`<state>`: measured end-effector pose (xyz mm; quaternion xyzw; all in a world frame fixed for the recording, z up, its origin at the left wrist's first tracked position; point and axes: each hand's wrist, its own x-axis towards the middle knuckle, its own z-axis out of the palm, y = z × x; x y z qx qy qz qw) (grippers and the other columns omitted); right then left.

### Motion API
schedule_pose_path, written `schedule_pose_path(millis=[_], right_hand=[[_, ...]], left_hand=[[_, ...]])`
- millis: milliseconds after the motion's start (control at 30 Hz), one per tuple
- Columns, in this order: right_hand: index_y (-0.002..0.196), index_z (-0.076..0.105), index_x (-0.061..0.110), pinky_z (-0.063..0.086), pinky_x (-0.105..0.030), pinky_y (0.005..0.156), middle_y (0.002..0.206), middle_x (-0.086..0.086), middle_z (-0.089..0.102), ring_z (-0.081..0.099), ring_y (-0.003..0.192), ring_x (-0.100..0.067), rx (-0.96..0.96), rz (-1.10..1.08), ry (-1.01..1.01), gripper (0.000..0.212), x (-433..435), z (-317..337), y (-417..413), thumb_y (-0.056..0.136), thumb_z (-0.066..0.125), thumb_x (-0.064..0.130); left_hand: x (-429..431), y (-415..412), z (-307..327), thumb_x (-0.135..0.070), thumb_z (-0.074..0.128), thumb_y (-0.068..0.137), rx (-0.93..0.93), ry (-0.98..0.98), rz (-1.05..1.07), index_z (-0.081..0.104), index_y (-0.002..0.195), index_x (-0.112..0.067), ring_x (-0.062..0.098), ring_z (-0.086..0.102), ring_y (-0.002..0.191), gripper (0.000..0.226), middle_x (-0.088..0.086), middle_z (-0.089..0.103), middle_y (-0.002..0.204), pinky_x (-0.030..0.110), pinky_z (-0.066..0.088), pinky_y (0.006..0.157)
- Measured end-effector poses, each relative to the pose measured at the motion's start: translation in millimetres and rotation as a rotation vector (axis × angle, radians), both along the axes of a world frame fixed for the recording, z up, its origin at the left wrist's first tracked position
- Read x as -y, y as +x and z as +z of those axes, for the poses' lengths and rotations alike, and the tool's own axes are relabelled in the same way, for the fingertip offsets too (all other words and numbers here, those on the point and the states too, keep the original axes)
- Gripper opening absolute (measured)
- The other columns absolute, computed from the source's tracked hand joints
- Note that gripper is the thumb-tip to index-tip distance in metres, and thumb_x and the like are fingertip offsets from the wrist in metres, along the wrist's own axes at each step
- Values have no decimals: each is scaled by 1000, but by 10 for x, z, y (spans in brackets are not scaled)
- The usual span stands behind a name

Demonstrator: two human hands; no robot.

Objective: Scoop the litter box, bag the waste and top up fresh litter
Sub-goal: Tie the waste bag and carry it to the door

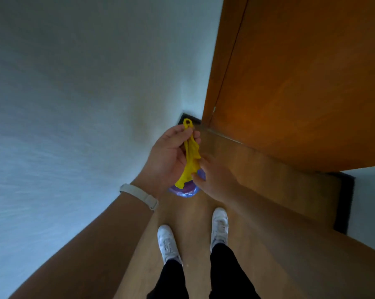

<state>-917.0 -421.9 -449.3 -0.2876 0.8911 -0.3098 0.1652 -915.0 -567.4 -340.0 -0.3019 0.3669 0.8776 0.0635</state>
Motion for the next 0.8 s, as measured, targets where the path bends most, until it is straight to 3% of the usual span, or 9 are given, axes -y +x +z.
schedule_pose_path(millis=[67, 167, 333, 500, 567, 633, 700, 733, 800], right_hand=[[105, 62, 5, 35, -22, 72, 115, -10, 59, 56, 100, -23, 0, 35, 9, 25, -72, -290, -89, 86, 65, 21], [111, 63, 5, 50, -37, 72, 115, -12, 61, 61, 97, -32, 32, 95, 35, 34, -157, -845, -205, 84, 62, 26], [111, 59, 9, 52, -42, 67, 111, -8, 59, 60, 95, -30, 106, 181, 99, 42, -200, -1894, -248, 83, 48, 39], [125, 54, 19, 51, -37, 72, 126, -4, 53, 57, 107, -27, 101, 175, 190, 38, -150, -2823, -323, 88, 56, 30], [131, 51, 21, 49, -34, 76, 130, -4, 51, 53, 115, -25, 94, 164, 223, 41, -116, -3107, -373, 91, 54, 30], [130, 53, 20, 47, -34, 78, 130, -6, 51, 53, 116, -25, 83, 159, 264, 39, -76, -3326, -401, 92, 53, 30], [126, 55, 19, 46, -35, 80, 128, -6, 53, 53, 114, -26, 52, 155, 309, 36, -63, -3491, -389, 93, 52, 32], [125, 55, 18, 45, -35, 80, 127, -7, 53, 54, 113, -27, 43, 154, 332, 36, -64, -3554, -372, 93, 51, 34], [122, 56, 17, 46, -36, 80, 123, -7, 54, 54, 110, -28, 54, 164, 361, 36, -73, -3610, -327, 93, 50, 37]], left_hand=[[-64, -60, -362, -6, 58, 87, 26, -7, 17, 61, 88, -8, 14, 67, 65, 4, 7, 71, 72, 26, 56, 64], [-128, -121, -996, -7, 58, 83, 68, -15, 56, 61, 84, -9, 14, 66, 64, 4, 6, 70, 71, 26, 55, 62], [-130, -132, -2062, -11, 60, 77, 121, -29, 89, 70, 73, -12, 14, 67, 64, 10, 6, 70, 71, 26, 57, 61], [1, -149, -3099, -8, 54, 91, 137, -109, 29, 74, 66, -17, 13, 65, 68, 33, 3, 69, 72, 27, 55, 66], [95, -146, -3469, -11, 55, 92, 167, -162, 6, 72, 67, -18, 13, 64, 68, 31, 2, 68, 73, 27, 55, 67], [183, -126, -3808, -10, 55, 95, 236, -277, -18, 67, 74, -16, 10, 64, 67, 26, 0, 68, 74, 22, 54, 63], [245, -53, -4163, -8, 56, 96, 351, -452, -85, 68, 68, -18, 7, 64, 65, 32, -3, 68, 69, 19, 51, 61], [268, 0, -4347, -10, 57, 96, 418, -569, -168, 70, 64, -18, 9, 65, 69, 35, -2, 68, 70, 20, 50, 65], [294, 100, -4621, -21, 60, 94, 522, -812, -401, 71, 75, -19, 15, 63, 83, 23, 0, 67, 81, 22, 47, 74]])
